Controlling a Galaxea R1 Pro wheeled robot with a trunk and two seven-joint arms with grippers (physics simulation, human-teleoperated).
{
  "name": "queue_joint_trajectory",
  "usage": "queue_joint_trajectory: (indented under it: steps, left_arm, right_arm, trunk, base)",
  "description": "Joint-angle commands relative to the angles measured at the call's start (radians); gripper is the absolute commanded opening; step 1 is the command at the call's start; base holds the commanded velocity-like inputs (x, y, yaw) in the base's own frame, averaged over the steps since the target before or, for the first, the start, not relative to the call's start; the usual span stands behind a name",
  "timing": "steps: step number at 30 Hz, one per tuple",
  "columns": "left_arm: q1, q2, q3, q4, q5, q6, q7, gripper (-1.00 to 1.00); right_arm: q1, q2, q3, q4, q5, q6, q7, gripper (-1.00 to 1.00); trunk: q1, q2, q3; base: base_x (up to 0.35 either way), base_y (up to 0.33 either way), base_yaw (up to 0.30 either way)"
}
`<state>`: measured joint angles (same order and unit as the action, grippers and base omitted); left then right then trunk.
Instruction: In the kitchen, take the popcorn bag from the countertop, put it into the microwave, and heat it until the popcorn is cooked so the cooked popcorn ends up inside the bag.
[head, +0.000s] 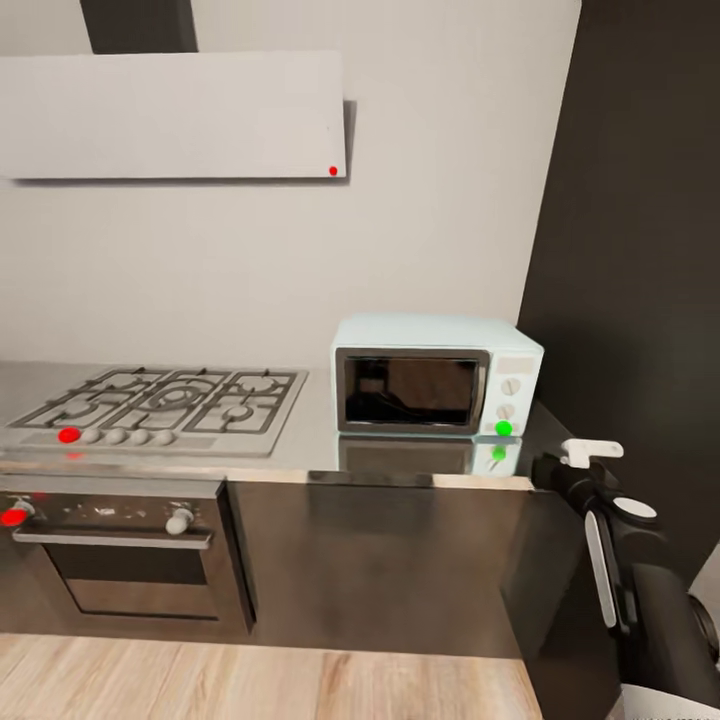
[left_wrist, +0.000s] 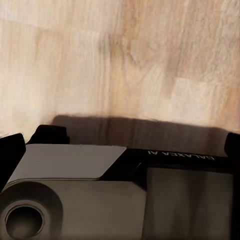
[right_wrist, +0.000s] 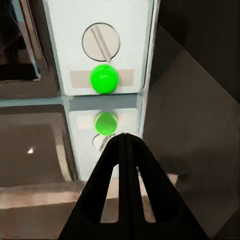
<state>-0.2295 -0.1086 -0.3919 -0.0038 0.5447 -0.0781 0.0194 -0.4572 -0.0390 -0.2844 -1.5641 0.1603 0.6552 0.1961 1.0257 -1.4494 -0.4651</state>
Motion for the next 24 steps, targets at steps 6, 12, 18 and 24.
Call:
queue_joint_trajectory:
  steps: [6, 12, 18, 24]
  left_arm:
    - [0.0, 0.0, -0.009, 0.001, 0.008, -0.003, 0.002, 1.0]
    - [-0.001, 0.0, -0.009, 0.001, 0.009, -0.003, 0.002, 1.0]
    - [-0.001, 0.004, -0.007, 0.001, 0.012, -0.002, 0.002, 1.0]
    - [-0.001, 0.004, -0.007, 0.001, 0.013, -0.002, 0.002, 1.0]
  right_arm:
    - [-0.003, 0.003, -0.001, 0.011, 0.004, 0.001, 0.015, -1.0]
    - [0.003, 0.004, 0.001, 0.071, 0.002, 0.002, 0.015, -1.0]
    - [0.018, 0.003, 0.003, 0.568, 0.075, -0.178, 0.008, -1.0]
    - [0.018, -0.004, -0.002, 1.078, 0.23, -0.397, 0.01, -1.0]
  trunk:
    - [-0.001, -0.001, -0.001]
    - [-0.001, -0.001, -0.001]
    - [-0.001, -0.001, -0.001]
    - [-0.001, -0.001, -0.001]
  base:
    - [-0.334, 0.0, 0.0]
    - [-0.334, 0.0, 0.0]
    - [-0.134, 0.0, 0.0]
    - [-0.003, 0.0, 0.0]
